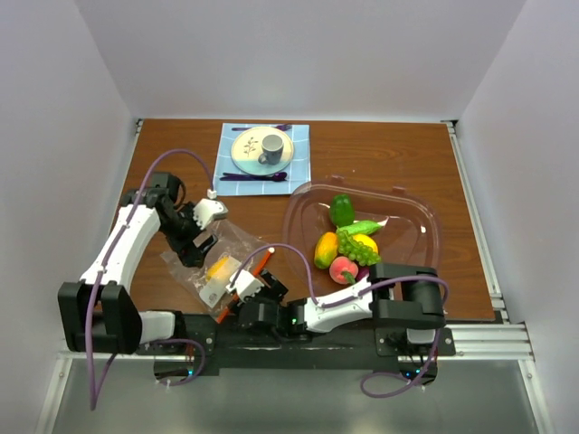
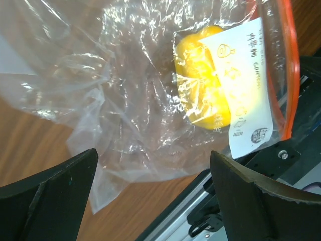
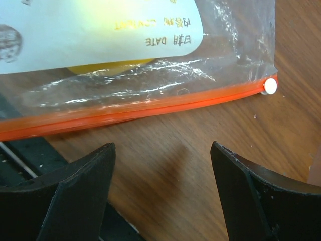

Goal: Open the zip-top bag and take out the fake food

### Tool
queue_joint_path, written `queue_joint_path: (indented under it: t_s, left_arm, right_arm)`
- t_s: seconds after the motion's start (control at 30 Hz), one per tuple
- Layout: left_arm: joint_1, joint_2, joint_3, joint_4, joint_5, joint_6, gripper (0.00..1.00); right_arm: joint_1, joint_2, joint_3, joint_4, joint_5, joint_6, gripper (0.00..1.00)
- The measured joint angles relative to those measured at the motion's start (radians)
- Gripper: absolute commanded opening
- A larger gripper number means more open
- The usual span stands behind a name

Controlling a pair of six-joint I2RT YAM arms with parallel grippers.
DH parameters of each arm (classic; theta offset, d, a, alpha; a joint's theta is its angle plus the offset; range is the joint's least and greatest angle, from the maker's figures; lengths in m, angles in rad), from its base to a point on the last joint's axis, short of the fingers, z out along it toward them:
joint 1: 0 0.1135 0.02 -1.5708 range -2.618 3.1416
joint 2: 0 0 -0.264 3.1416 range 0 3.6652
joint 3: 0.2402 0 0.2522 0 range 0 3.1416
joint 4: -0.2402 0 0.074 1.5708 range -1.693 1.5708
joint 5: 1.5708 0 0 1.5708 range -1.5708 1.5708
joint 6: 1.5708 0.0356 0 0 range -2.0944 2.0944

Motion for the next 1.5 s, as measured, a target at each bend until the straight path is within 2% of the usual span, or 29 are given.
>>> queue_joint_path:
  t_s: [0.53,0.73,0.77,0.87,1.3,1.4,1.5]
  left_arm:
    - [-0.062,0.109,-0.122,0.25,-0.124,-0.099,1.0]
    - [-0.145,0.133,-0.182,0.323,-0.189,-0.134,1.0]
    - [-0.158,0.137,-0.191,0.333,-0.195,-0.142,1.0]
    - [-0.206,0.152,-0.215,0.354,-0.215,-0.159,1.0]
    - [-0.364,0.185,-0.229,0.397,-0.27,-0.225,1.0]
    - [-0.386,0.185,-0.233,0.402,-0.274,-0.229,1.0]
    - [-0.386,0.185,-0.243,0.408,-0.28,-0.229,1.0]
  right_arm:
    - [-0.026,0.009,0.058,0.027,-0.026,-0.004,0.8]
    - [-0.044,0.034,0.074,0.046,-0.046,-0.011,0.84]
    - [-0.05,0.043,0.077,0.051,-0.048,-0.012,0.91]
    - [-0.073,0.07,0.08,0.061,-0.061,-0.013,0.99]
    - [-0.096,0.169,0.172,0.074,-0.07,-0.027,0.99]
    - [-0.096,0.187,0.194,0.075,-0.068,-0.026,0.91]
    - [-0.095,0.187,0.193,0.074,-0.069,-0.027,0.69]
